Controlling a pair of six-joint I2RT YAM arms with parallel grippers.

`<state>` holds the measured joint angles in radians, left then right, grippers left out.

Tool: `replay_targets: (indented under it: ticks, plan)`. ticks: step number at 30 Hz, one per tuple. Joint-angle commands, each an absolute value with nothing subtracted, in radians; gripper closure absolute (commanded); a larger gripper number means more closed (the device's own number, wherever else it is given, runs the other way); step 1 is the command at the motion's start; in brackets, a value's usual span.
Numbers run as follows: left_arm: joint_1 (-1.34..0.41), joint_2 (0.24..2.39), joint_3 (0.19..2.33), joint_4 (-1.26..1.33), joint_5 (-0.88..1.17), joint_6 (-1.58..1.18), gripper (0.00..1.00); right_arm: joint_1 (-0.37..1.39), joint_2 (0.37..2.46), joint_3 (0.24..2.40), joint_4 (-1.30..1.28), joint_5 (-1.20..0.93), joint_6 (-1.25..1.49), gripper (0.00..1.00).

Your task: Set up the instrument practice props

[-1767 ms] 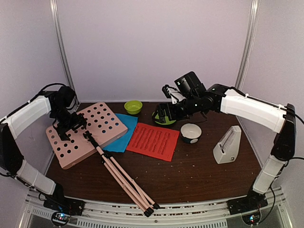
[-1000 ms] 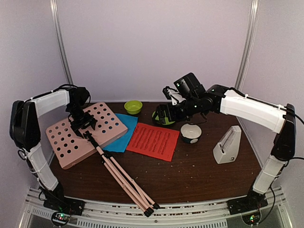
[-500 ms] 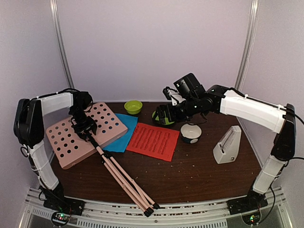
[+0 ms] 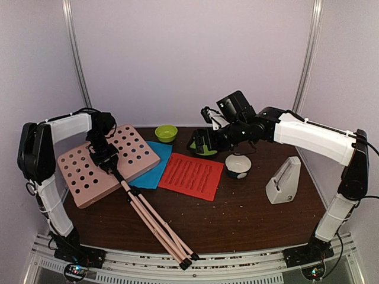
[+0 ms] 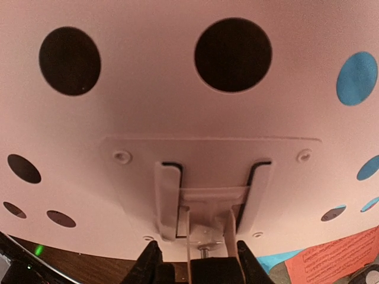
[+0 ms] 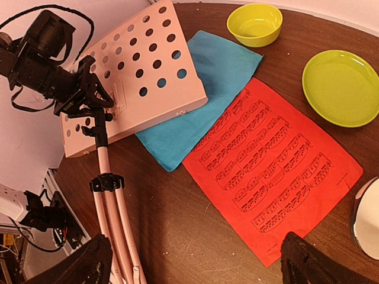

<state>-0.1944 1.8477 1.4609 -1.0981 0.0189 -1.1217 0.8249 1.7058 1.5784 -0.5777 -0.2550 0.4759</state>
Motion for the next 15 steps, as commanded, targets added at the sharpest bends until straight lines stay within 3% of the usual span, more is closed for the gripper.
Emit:
replay_targets:
  ticks: [1,6,15]
  plan:
    - [-0.203,1.713,1.622,-1.131,-0.039,-1.123,0.92,0.831,1.665,1.556,-0.504,-0.286,0.492,0.0]
    - [-0.208,1.624,1.729,-1.159,-0.082,-1.103,1.0,0.827,1.627,1.533,-0.421,-0.311,0.517,0.0]
    - [-0.222,1.451,1.828,-0.981,-0.033,-0.965,1.0,0.81,1.51,1.429,-0.2,-0.345,0.531,0.0]
